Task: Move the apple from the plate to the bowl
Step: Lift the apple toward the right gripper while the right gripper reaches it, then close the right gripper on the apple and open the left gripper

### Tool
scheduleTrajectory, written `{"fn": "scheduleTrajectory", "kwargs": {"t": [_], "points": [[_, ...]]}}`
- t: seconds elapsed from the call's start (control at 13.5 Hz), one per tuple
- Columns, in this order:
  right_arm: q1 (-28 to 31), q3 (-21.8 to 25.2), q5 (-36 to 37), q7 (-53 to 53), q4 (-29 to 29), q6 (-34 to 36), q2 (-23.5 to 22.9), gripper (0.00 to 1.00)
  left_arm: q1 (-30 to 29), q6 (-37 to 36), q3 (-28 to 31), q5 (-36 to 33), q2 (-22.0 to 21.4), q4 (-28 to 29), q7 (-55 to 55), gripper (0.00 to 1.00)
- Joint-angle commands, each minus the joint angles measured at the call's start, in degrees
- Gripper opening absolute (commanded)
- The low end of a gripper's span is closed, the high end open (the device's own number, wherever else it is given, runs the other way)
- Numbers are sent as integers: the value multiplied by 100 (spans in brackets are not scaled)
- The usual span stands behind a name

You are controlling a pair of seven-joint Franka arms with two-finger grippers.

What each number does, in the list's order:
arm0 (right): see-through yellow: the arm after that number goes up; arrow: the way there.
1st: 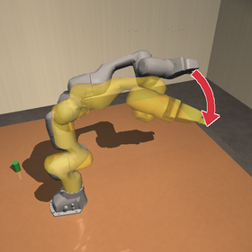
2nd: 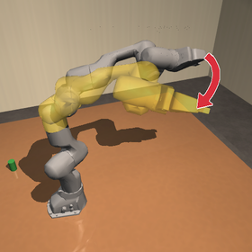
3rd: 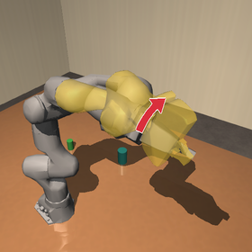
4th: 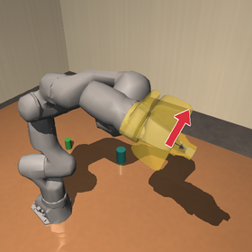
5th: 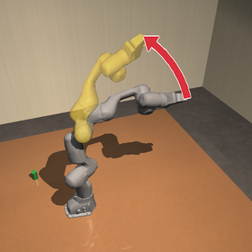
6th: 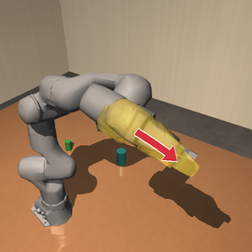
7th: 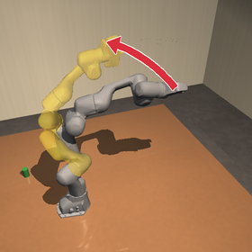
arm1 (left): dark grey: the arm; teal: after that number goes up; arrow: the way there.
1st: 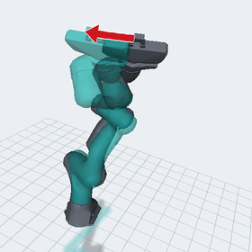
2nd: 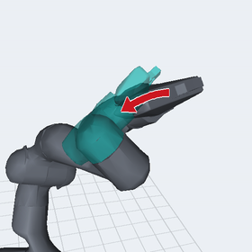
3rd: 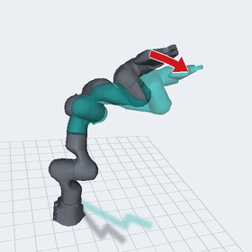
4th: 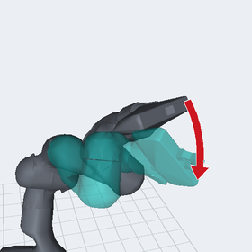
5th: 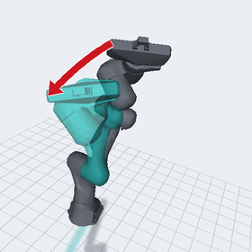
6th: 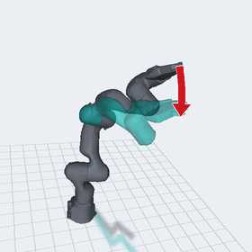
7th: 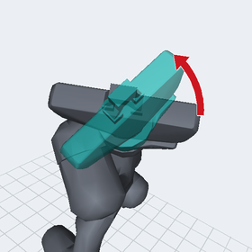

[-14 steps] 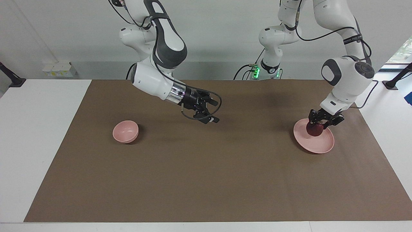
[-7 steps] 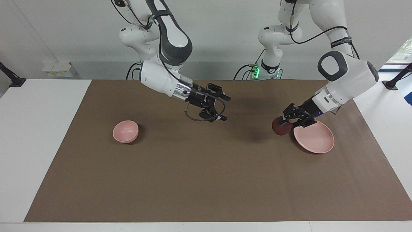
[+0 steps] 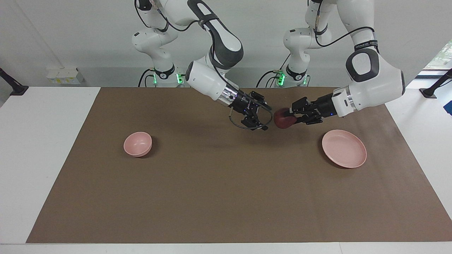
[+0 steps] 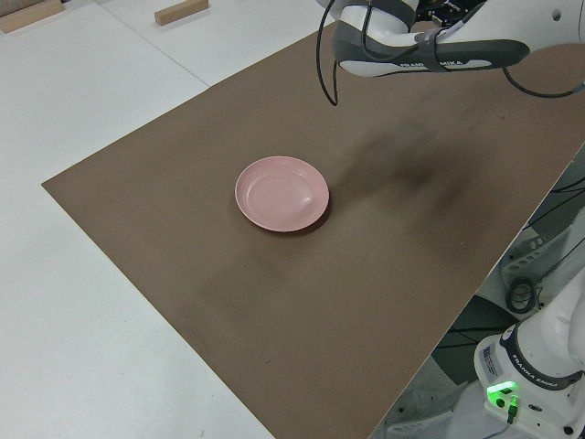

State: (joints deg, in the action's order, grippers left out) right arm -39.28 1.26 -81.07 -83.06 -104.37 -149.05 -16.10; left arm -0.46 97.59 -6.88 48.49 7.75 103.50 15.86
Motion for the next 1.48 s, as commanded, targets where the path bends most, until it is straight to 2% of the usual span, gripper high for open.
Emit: {"fn": "scheduleTrajectory", "kwargs": {"t": [0.0, 0.52, 0.74, 0.81, 0.96, 1.04, 1.19, 1.26, 1.41], "points": [[-107, -20, -418, 386, 84, -265, -77, 100, 11, -118, -68, 161, -2, -93, -232, 0], [-177, -20, -444, 623, 101, -300, -86, 100, 116, -117, -323, 249, -72, -84, -847, 0], [-133, -20, -629, 729, 119, -291, -60, 92, 370, -82, -314, 179, -125, -32, -1093, 0], [-133, -12, -638, 730, 154, -291, -68, 86, 380, -82, -314, 179, -133, -23, -1111, 0], [-124, -12, -638, 730, 189, -282, -60, 85, 389, -82, -314, 170, -142, -22, -1207, 0], [-107, -11, -629, 730, 189, -282, -60, 77, 389, -82, -314, 170, -142, -22, -1217, 0], [-115, -11, -629, 764, 189, -291, -51, 30, 389, -82, -314, 170, -142, -22, -1260, 2], [-107, -11, -638, 782, 198, -291, -60, 0, 389, -82, -314, 170, -142, -22, -1313, 2], [-115, -11, -629, 817, 189, -291, -42, 0, 397, -91, -314, 170, -142, -22, -1366, 3]]}}
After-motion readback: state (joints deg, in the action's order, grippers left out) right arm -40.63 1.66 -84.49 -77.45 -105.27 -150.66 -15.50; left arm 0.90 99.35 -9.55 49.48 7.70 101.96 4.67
